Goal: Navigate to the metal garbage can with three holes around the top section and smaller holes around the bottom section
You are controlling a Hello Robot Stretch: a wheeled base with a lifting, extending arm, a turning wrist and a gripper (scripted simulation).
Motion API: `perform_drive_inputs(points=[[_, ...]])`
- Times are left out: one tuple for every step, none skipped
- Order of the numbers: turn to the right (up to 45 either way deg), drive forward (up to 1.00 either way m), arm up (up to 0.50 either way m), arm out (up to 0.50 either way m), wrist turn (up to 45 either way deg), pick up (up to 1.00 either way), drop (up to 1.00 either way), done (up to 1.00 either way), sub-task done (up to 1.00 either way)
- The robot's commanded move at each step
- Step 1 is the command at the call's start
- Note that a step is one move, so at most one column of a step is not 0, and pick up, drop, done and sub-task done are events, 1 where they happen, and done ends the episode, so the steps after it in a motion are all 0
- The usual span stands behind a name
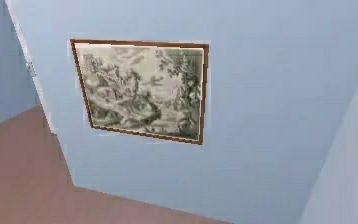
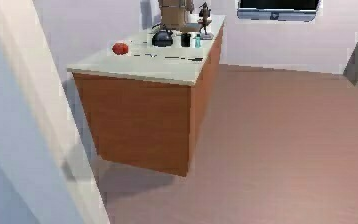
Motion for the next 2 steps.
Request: perform_drive_inputs(points=[[-45.0,0.0,0.0,0.0,0.0,0.0,0.0,0.0,0.0],[-9.0,0.0,0.0,0.0,0.0,0.0,0.0,0.0,0.0]])
